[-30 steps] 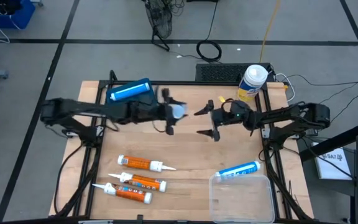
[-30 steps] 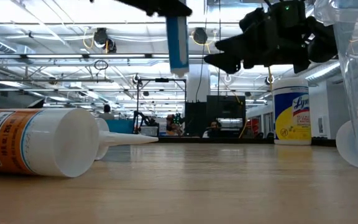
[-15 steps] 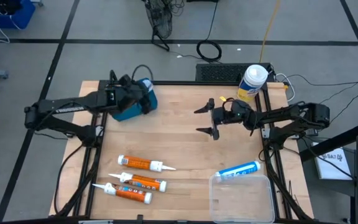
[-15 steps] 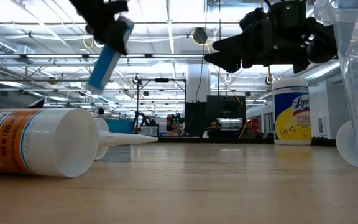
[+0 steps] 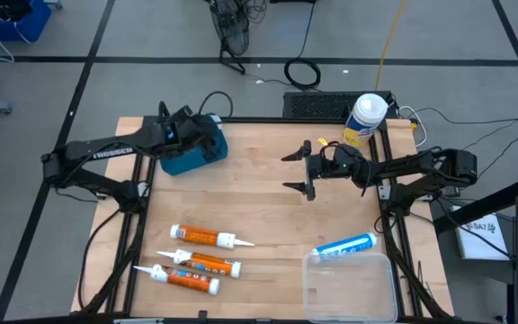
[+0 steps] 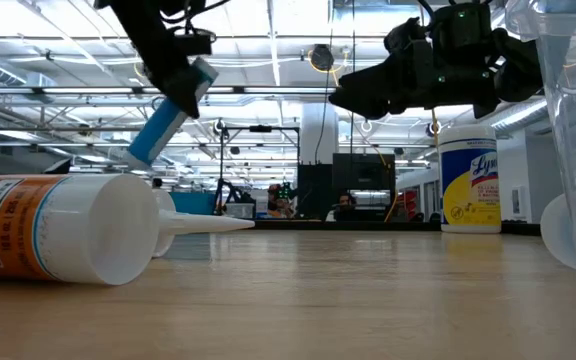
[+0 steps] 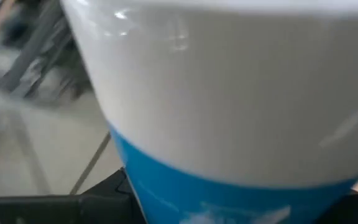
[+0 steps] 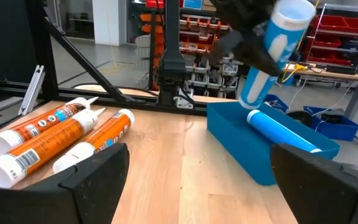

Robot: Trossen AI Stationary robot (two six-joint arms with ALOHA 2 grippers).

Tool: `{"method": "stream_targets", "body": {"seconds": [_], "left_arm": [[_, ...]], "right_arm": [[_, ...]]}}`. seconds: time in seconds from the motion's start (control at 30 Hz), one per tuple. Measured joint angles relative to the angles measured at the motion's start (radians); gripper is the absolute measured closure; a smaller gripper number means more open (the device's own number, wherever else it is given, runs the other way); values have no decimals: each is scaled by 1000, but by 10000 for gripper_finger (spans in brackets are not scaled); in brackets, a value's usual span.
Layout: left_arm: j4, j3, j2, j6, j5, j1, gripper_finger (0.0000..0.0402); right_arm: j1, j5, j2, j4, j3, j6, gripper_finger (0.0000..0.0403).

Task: Pick & place silicon tubes, Sealant and Lysol wipes
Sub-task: Put the top blue sealant into the blue bin

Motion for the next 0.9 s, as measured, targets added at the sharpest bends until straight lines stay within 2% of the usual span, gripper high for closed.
{"method": "stream_targets", "body": {"seconds": [0.23,0.43,0.53,0.63,0.9], "left_arm": [[407,-69,-2,164,452,-35,193],[763,-167,-5,188,738,-60,193],[909,-222,-3,156,803,-59,193],[1000,-259,-3,146,819,-60,193],[987,-266,-15,125,792,-43,193]], "right_arm": [[0,3,0,-15,0,-21,40],[0,3,0,-35,0,-22,39],[0,3,0,-37,0,-22,39],[0,3,0,-38,0,-22,39],[0,3,0,-55,0,-19,39]]}}
